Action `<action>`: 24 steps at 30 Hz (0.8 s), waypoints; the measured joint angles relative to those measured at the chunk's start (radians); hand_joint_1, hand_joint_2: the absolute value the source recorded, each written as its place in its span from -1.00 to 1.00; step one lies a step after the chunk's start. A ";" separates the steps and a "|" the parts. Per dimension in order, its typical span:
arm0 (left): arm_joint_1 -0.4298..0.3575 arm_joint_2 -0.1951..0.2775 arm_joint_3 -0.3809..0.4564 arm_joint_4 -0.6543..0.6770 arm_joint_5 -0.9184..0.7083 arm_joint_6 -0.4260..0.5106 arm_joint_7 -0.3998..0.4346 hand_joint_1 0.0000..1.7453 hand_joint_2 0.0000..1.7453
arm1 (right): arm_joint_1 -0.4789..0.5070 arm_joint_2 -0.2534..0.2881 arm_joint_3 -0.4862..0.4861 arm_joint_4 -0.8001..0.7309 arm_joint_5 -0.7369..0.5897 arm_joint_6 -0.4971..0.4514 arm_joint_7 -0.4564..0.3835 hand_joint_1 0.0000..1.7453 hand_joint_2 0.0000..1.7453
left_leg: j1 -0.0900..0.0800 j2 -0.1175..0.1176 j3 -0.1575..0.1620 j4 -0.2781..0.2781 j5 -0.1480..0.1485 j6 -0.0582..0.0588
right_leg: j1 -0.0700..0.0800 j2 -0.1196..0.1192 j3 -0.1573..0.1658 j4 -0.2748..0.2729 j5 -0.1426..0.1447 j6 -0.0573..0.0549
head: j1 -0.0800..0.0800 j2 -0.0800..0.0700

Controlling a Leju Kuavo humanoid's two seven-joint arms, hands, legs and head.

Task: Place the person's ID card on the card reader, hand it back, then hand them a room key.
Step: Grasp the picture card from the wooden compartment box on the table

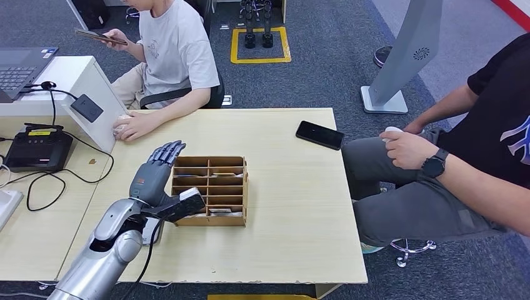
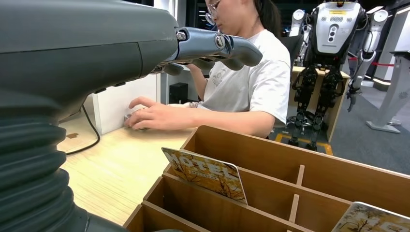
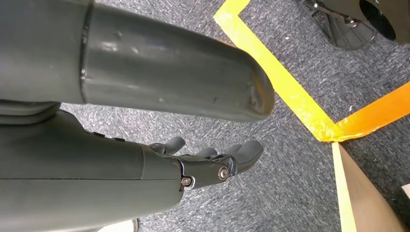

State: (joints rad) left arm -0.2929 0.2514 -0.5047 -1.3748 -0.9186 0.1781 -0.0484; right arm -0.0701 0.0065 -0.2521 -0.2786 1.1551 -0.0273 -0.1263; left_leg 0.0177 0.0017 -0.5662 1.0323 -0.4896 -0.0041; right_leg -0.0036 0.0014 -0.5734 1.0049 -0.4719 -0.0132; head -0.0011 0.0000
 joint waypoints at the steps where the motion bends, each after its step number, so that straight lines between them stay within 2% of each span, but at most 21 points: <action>1: -0.001 0.000 0.000 0.001 0.000 0.000 0.000 -1.00 1.00 | 0.000 0.000 0.002 -0.001 -0.001 0.000 0.000 -1.00 -1.00 | 0.000 0.000 0.000 0.000 0.000 0.000 | 0.000 0.000 0.000 0.000 0.000 0.000 | 0.000 0.000; 18: -0.008 -0.005 0.000 0.018 0.000 -0.012 0.000 -1.00 1.00 | 0.000 -0.001 0.020 -0.003 -0.023 0.000 0.008 -1.00 -1.00 | 0.000 0.000 0.000 0.000 0.000 0.000 | 0.000 0.000 0.000 0.000 0.000 0.000 | 0.000 0.000; 24: -0.012 -0.004 -0.002 0.032 0.000 -0.053 0.004 -0.96 1.00 | 0.000 -0.004 0.039 -0.006 -0.040 -0.001 0.009 -1.00 -1.00 | 0.000 0.000 0.000 0.000 0.000 0.000 | 0.000 0.000 0.000 0.000 0.000 0.000 | 0.000 0.000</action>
State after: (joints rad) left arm -0.3053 0.2471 -0.5065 -1.3431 -0.9184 0.1251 -0.0448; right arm -0.0703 0.0024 -0.2134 -0.2844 1.1150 -0.0282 -0.1172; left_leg 0.0177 0.0017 -0.5662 1.0323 -0.4897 -0.0041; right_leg -0.0036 0.0013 -0.5733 1.0049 -0.4719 -0.0132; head -0.0012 0.0000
